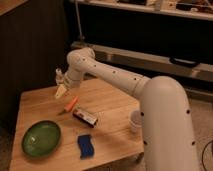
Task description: Drag the ceramic bowl in a circle
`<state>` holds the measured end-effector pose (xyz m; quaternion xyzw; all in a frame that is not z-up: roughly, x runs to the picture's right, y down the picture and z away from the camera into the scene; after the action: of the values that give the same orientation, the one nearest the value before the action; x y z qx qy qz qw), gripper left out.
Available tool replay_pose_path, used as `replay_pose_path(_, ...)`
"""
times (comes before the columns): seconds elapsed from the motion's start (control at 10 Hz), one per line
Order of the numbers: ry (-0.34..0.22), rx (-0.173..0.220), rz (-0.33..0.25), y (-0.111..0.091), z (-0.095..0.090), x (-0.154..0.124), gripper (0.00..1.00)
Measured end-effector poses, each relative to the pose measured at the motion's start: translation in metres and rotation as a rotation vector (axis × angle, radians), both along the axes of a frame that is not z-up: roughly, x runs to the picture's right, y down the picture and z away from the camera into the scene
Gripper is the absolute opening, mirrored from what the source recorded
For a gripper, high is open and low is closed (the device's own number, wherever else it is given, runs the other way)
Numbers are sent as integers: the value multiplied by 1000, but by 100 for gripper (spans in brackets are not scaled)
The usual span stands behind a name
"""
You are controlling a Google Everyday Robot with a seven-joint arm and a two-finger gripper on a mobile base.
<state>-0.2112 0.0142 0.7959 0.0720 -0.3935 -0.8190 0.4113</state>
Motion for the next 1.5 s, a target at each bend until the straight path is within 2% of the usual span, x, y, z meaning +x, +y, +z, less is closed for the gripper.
replay_pose_path(1.2, 0, 0, 0, 0, 0, 0, 80)
replay_pose_path(1.5, 3, 28, -11, 2, -8, -4, 80)
